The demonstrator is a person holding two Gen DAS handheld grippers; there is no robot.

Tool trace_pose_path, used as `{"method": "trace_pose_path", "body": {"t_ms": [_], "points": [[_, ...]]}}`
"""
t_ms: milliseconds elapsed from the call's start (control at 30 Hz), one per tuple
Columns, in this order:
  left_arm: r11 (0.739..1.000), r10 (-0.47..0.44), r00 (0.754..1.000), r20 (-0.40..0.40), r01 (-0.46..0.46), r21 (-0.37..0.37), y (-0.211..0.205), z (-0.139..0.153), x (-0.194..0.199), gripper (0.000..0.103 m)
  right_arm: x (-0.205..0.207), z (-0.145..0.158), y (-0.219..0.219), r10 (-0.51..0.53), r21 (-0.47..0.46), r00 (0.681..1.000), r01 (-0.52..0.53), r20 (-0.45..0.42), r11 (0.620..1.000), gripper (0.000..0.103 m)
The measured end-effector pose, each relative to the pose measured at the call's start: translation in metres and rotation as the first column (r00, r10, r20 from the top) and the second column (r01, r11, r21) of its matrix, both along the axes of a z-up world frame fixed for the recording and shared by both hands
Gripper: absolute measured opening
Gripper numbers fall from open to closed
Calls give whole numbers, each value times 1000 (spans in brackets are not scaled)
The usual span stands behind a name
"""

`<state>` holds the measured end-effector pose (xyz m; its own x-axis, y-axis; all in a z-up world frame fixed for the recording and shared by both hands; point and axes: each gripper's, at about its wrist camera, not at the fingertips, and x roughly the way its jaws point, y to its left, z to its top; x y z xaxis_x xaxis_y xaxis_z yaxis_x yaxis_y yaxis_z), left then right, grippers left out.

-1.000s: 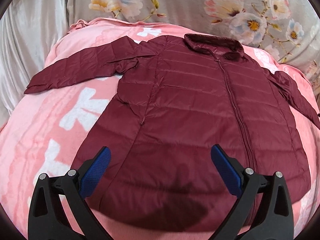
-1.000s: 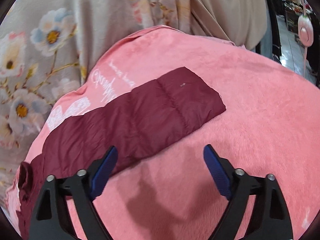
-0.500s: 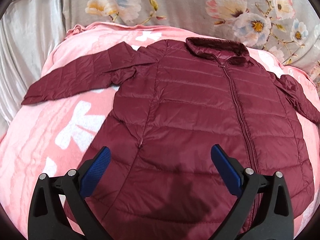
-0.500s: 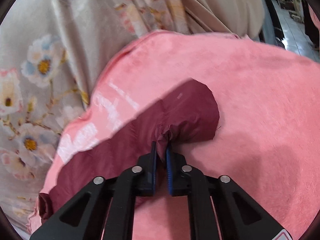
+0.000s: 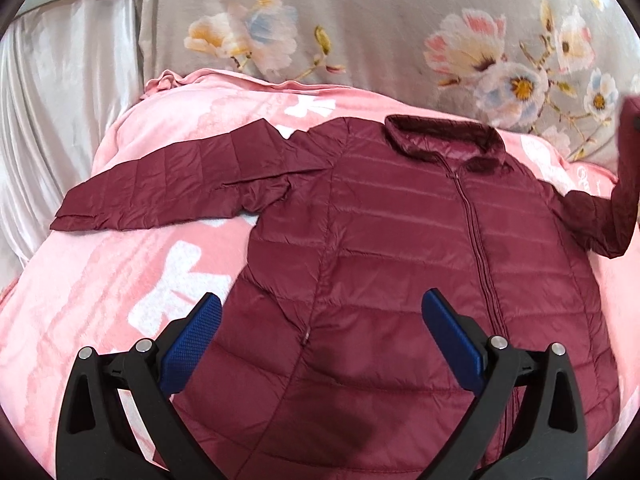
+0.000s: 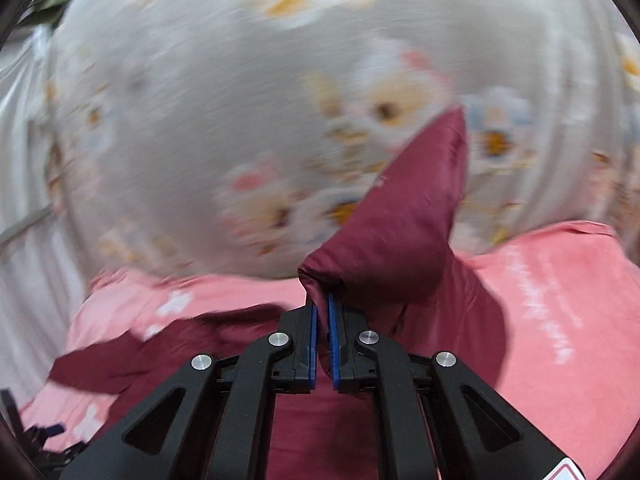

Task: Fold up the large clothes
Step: 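Lift the sleeve with the right gripper, carry it across the jacket body, release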

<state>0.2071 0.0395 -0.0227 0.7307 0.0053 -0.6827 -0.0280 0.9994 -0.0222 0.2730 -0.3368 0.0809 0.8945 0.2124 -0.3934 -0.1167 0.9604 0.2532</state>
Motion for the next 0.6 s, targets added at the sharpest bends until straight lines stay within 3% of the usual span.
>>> {"method": "trace_pose_path", "body": {"t_ms": [133,267,600], "points": [[999,19,1000,7,-19,-27,16,4,2,98,11,-15,82,173,-20,984,-174,-46,984,5],[998,40,999,10,-39,-49,33,5,4,98,22,-44,138,278,2,954,-279,-111,960,5],[992,60,998,-10,-61,-106,62,-4,15,98,30,-137,220,377,21,874,-390,-306,921,5]]}}
